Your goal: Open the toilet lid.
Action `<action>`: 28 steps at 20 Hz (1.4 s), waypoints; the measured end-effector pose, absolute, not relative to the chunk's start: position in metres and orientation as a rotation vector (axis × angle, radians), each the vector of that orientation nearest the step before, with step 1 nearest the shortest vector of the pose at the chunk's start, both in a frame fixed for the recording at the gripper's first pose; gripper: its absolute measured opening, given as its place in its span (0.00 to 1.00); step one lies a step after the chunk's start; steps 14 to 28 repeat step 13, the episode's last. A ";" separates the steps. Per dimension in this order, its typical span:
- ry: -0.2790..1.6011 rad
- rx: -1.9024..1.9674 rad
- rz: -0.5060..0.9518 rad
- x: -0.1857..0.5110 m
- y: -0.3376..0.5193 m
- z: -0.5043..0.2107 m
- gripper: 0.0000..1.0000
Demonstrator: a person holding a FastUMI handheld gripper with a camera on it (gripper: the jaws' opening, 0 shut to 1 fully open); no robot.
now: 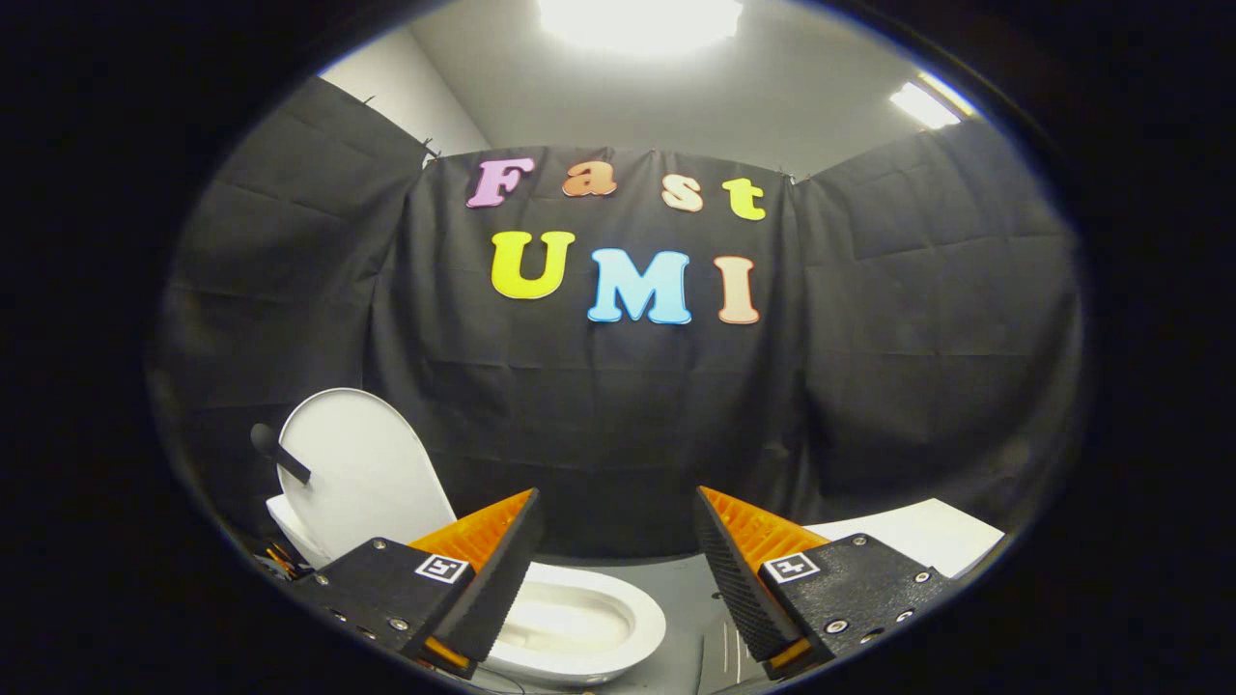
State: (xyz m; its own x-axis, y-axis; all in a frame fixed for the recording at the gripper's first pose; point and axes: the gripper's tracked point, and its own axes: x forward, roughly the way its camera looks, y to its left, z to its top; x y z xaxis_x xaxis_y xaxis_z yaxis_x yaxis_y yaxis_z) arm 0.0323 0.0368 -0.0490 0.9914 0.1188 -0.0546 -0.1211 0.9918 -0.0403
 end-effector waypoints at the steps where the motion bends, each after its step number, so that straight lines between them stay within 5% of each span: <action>1: 0.049 -0.041 0.112 0.030 0.034 -0.047 0.95; 28: -0.038 -0.107 0.053 -0.007 0.028 -0.004 0.95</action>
